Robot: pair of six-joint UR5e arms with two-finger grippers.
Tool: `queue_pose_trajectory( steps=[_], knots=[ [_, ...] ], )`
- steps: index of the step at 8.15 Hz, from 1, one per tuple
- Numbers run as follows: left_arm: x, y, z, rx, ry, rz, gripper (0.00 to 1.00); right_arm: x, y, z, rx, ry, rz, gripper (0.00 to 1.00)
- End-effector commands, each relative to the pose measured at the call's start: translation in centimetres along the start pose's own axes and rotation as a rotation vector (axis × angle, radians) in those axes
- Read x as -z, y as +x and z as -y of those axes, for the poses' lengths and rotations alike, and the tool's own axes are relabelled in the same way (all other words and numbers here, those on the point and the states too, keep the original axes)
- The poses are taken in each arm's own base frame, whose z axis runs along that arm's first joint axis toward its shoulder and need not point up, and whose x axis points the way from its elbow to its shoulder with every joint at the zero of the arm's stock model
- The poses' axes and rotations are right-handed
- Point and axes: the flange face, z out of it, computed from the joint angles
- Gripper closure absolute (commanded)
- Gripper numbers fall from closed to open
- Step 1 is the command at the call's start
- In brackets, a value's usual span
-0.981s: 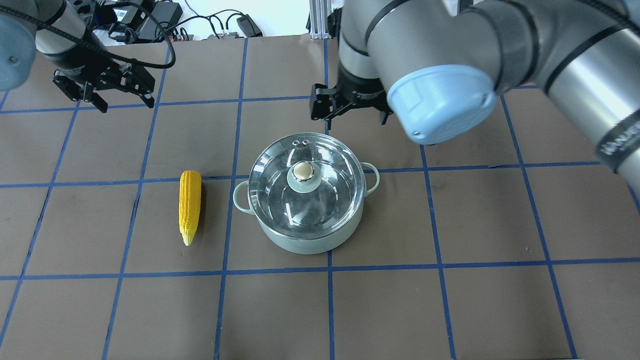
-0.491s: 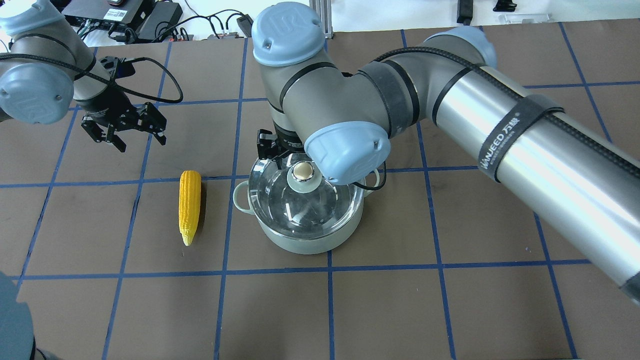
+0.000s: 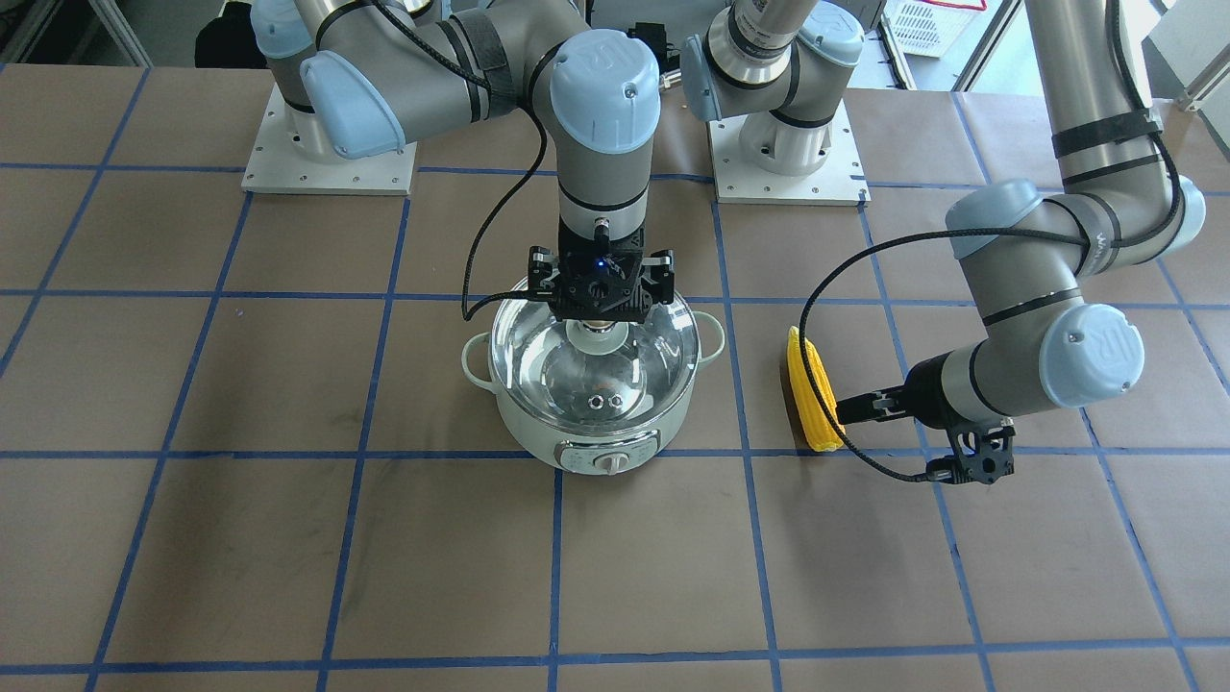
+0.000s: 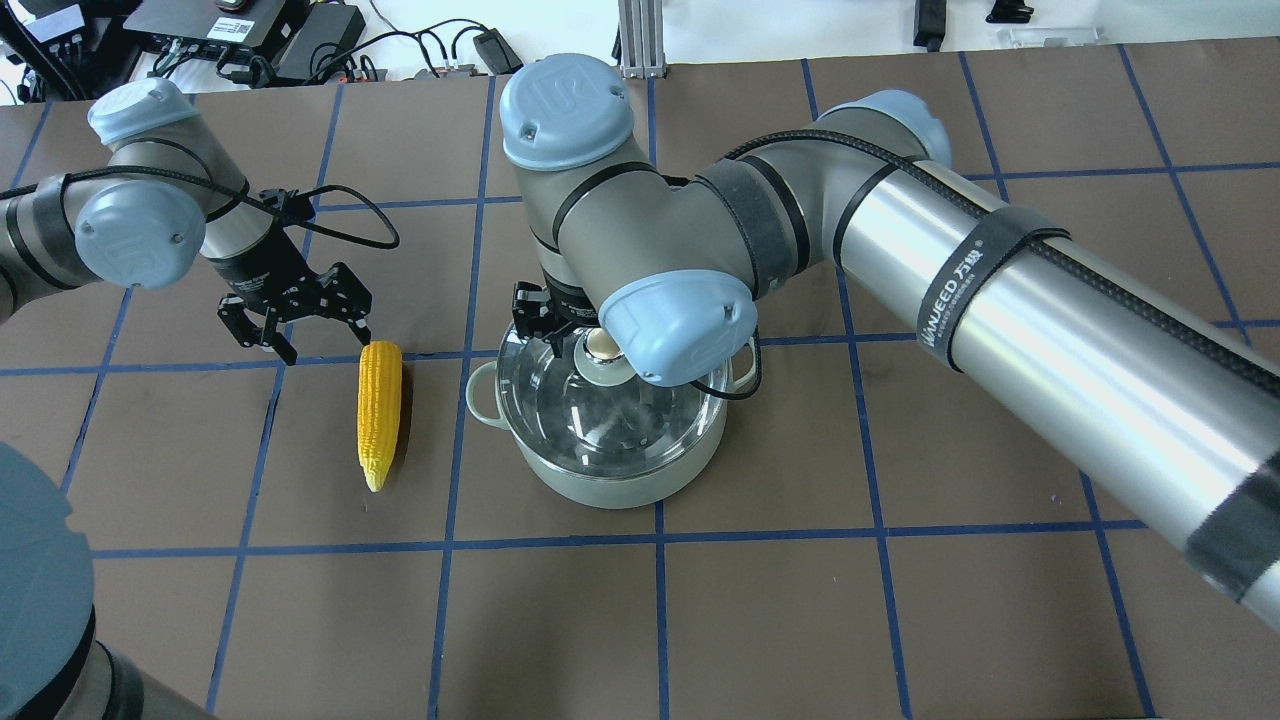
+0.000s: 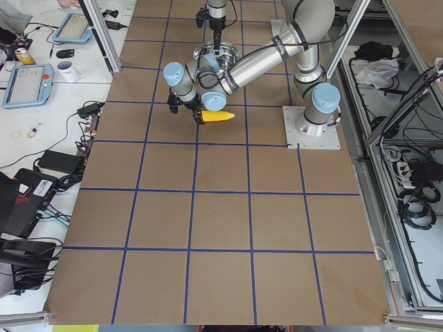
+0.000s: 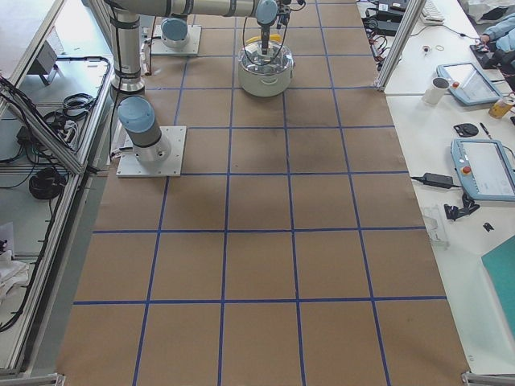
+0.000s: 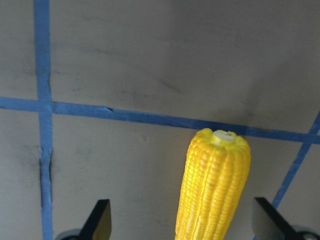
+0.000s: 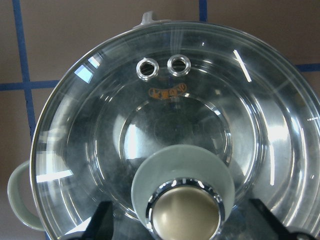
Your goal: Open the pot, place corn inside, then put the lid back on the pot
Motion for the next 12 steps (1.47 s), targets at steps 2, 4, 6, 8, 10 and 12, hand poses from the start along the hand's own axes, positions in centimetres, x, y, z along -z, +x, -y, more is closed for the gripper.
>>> queue_pose_trajectory(
  steps=[2, 4, 6, 8, 10, 12],
  knots=[
    [-2.9, 0.4, 0.3, 0.016, -0.056, -0.057, 0.00, 0.1, 0.2, 0.0, 0.002, 0.010, -0.011, 0.72],
    [-3.9, 0.3, 0.6, 0.021, -0.077, -0.062, 0.00, 0.5, -0.2, 0.3, -0.007, 0.013, 0.007, 0.96],
    [-4.5, 0.2, 0.8, 0.109, -0.093, -0.055, 0.00, 3.7, 0.3, 1.0, -0.014, 0.052, 0.012, 0.99],
    [-4.9, 0.2, 0.9, 0.118, -0.102, -0.056, 0.00, 9.6, 4.3, 2.8, 0.009, 0.068, -0.001, 0.99],
    [-5.3, 0.3, 1.1, 0.163, -0.111, -0.055, 0.00, 11.4, 15.7, 8.5, 0.085, 0.071, -0.075, 0.98],
    [-5.3, 0.3, 1.1, 0.169, -0.111, -0.058, 0.00, 11.8, 26.4, 11.6, 0.157, 0.016, -0.060, 1.00]
  ],
)
